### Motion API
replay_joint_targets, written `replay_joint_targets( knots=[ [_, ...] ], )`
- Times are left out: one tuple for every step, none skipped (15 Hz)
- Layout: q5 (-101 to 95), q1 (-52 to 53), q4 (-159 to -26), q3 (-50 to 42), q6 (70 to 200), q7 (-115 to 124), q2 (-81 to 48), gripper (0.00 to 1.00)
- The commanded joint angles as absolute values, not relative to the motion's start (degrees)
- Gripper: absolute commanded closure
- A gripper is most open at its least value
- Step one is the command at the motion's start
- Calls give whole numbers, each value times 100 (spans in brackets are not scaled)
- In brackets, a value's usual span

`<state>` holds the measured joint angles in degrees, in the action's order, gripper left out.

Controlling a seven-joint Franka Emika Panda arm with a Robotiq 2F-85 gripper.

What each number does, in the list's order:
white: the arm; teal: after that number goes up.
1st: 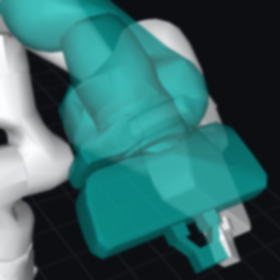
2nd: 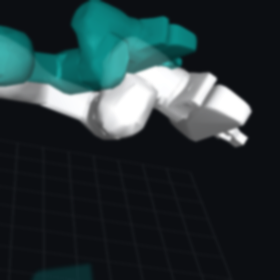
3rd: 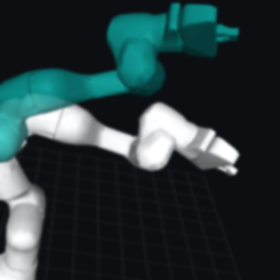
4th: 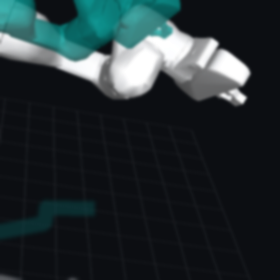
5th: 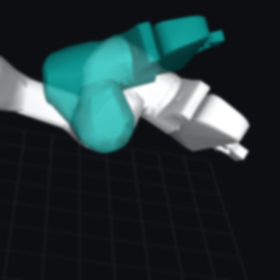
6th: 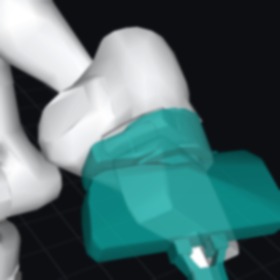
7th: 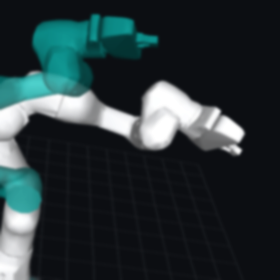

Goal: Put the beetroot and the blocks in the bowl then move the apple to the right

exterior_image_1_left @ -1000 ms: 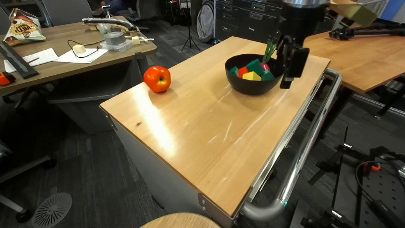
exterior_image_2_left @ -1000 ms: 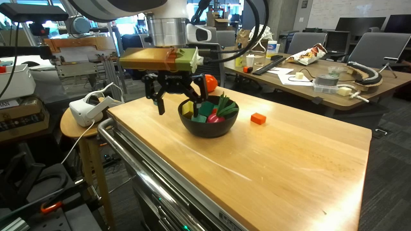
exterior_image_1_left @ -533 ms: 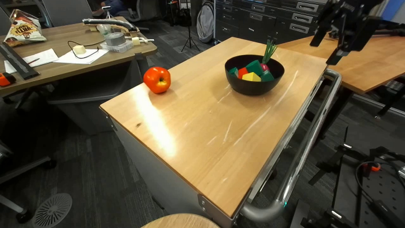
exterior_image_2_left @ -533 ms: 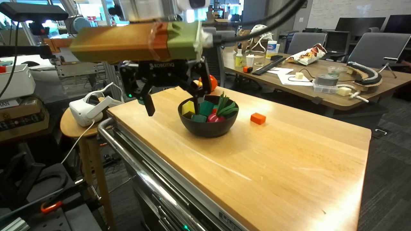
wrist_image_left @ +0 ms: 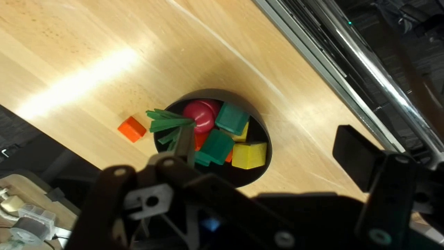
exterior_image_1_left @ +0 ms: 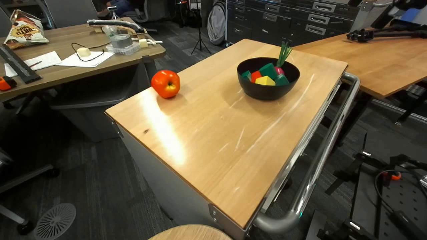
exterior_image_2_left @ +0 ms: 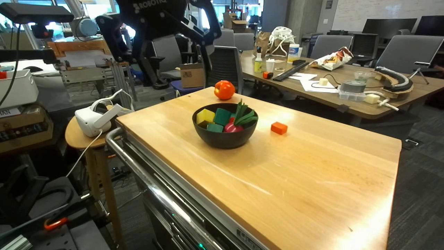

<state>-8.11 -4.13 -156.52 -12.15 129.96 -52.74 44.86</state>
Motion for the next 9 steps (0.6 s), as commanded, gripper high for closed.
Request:
replay_joint_targets(
  knots=[
    [-885,-330,-15643,-1287,12977,-5217,4483,0],
    [-881,-282,-15559,-1222,13004,-5172,4380,0],
    [-841,-150,-15409,-1130,13032,-5157,4257,0],
    [-844,-44,-15302,-1025,13124,-5126,4154,0],
    [-853,113,-15138,-873,13235,-5079,4013,0],
    [-822,333,-14954,-704,13443,-5035,3855,0],
    [-892,465,-14785,-533,13658,-5006,3673,0],
    [-1003,557,-14624,-350,13896,-4945,3431,0],
    [-1136,613,-14428,-155,14155,-4844,3120,0]
  ],
)
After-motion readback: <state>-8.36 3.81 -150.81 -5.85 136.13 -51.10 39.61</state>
